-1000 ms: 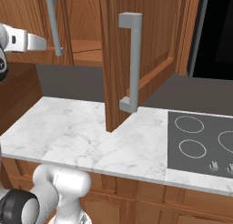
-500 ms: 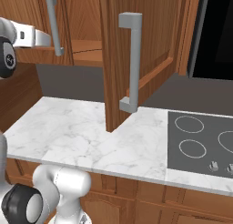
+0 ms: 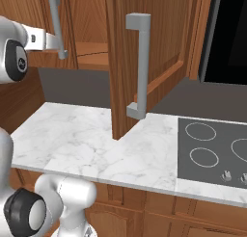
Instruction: Open the cabinet and move the ladle to the pot. Then close the cabinet.
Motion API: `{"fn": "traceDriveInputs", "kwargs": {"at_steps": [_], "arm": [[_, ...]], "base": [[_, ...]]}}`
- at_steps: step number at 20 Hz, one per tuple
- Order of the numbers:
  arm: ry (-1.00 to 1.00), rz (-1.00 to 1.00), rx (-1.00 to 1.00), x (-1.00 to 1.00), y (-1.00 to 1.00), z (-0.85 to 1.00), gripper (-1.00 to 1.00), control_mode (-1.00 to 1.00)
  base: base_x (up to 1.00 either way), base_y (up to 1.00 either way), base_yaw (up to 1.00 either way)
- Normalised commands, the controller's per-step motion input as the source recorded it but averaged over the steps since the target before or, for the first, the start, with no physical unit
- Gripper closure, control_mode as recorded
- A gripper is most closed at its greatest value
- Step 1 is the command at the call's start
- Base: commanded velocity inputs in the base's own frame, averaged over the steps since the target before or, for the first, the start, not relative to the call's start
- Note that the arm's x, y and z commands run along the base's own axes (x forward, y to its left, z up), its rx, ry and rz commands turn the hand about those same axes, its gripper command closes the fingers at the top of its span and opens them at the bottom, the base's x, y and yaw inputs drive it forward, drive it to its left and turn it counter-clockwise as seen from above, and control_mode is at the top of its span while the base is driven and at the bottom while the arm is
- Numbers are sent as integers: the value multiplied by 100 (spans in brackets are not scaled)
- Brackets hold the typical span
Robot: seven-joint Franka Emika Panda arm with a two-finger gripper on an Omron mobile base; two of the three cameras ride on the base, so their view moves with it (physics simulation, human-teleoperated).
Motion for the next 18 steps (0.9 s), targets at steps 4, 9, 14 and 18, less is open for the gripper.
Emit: {"fn": "traceDriveInputs", "kwargs": {"at_steps": [4, 9, 14, 18], "arm": [[0, 0, 0, 44, 0, 0, -100, -100], [0, 0, 0, 46, 0, 0, -100, -100], [0, 0, 0, 51, 0, -4, -100, -100], [0, 0, 0, 44, -1, -15, -100, -100]], "base": [[0, 0, 0], [0, 0, 0], [0, 0, 0], [0, 0, 0]]}}
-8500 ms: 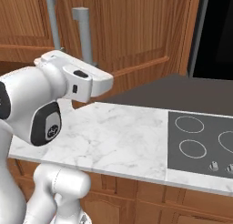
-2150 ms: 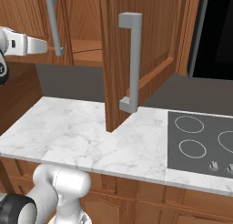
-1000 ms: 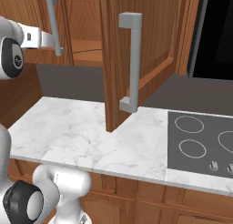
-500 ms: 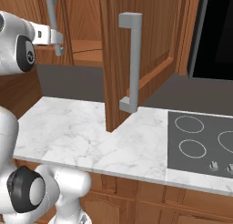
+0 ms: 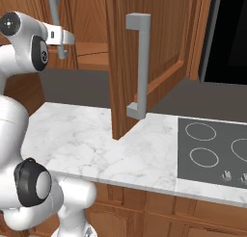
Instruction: Open the cabinet and move the ladle to the pot. Then close the cabinet.
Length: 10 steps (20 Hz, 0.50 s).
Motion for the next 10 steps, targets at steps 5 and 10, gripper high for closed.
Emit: {"fn": "traceDriveInputs", "kwargs": {"at_steps": [5, 10], "arm": [[0, 0, 0, 49, 0, -16, -100, -100], [0, 1, 0, 61, 0, -18, -100, -100]], "base": [[0, 0, 0], [0, 0, 0]]}}
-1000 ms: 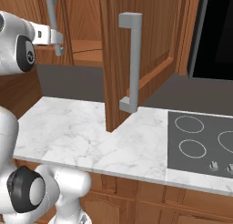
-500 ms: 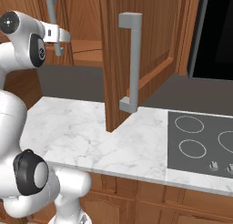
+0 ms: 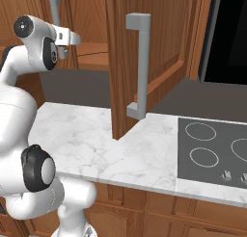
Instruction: Open the cabinet and move the ladle to the pot. Then close the cabinet.
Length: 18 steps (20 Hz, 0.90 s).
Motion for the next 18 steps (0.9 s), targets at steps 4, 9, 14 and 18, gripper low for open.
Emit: {"fn": "traceDriveInputs", "kwargs": {"at_steps": [4, 9, 14, 18], "arm": [[0, 2, 0, 61, 0, -14, -100, -100], [0, 3, 0, 66, 0, -14, -100, -100], [0, 5, 0, 60, 4, -16, 100, -100], [0, 11, 0, 38, 43, -16, 100, -100]], "base": [[0, 0, 0], [0, 0, 0], [0, 0, 0], [0, 0, 0]]}}
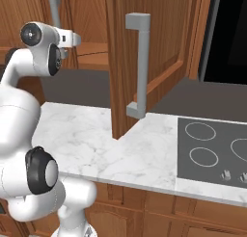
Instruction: Open the cabinet and move the ladle to the pot. Then close the cabinet.
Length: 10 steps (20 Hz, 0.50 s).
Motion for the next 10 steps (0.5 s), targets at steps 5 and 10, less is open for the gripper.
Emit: {"fn": "traceDriveInputs", "kwargs": {"at_steps": [5, 10], "arm": [[0, 14, 0, 2, 92, -4, 100, -100], [0, 12, 0, -23, 100, 0, 100, -100]], "base": [[0, 0, 0], [0, 0, 0]]}}
